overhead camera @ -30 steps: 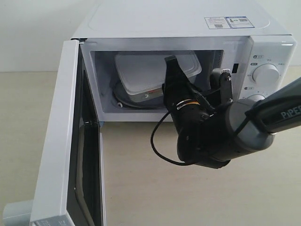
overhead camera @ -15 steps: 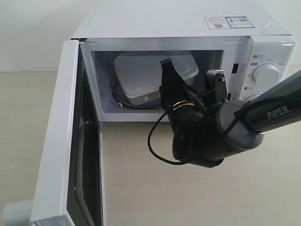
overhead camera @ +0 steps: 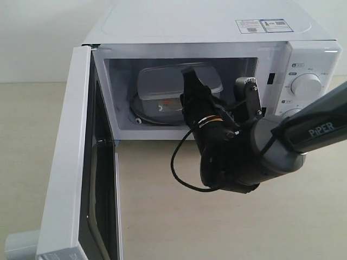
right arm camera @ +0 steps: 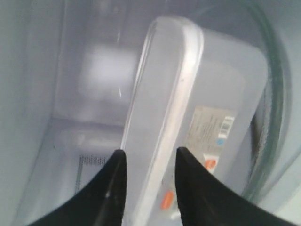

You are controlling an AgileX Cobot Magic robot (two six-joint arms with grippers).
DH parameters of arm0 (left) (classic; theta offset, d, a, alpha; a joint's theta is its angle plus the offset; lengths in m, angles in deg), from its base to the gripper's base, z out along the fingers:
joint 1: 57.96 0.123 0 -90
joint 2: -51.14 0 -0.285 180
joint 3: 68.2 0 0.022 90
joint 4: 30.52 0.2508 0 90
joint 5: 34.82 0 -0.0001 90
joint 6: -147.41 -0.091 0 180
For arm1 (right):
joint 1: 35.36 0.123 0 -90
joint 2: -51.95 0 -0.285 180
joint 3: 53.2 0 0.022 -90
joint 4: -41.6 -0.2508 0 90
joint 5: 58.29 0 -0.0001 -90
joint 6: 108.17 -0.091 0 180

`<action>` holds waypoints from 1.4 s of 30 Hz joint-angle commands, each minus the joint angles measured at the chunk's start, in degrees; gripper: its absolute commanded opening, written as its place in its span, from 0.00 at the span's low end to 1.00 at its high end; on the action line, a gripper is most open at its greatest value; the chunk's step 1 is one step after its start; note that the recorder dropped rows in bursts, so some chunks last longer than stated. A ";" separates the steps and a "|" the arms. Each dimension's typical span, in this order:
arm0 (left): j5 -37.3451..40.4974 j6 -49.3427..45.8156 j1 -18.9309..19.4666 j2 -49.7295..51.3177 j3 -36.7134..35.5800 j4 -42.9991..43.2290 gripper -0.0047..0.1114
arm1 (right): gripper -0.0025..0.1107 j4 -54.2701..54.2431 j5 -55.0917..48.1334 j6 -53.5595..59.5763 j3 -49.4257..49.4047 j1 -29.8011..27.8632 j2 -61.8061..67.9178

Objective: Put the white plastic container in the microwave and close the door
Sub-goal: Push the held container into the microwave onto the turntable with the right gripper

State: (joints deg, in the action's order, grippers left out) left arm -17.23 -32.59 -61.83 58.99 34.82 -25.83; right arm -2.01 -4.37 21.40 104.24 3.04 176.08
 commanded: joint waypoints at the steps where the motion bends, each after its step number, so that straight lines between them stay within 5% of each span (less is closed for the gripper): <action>1: -0.01 0.00 0.27 -0.07 -0.23 0.31 0.07 | 0.32 8.43 1.52 2.79 -3.28 -0.17 -0.57; 9: -0.01 0.00 0.27 -0.07 -0.23 0.31 0.07 | 0.32 10.97 1.70 37.38 -7.27 -0.17 -0.57; 13: -0.01 0.00 0.27 -0.07 -0.23 0.31 0.07 | 0.31 13.83 1.70 45.71 -7.27 -0.17 -0.57; 18: -0.01 0.00 0.27 -0.07 -0.23 0.31 0.07 | 0.02 16.15 1.53 61.89 -7.02 -0.17 -0.08; 42: -0.01 0.00 0.27 -0.07 -0.23 0.31 0.07 | 0.02 10.50 0.89 71.34 11.38 -1.45 13.43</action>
State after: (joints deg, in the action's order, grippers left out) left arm -17.23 -32.59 -61.83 58.99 34.82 -25.83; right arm 9.50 -3.96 92.36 115.15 2.42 189.43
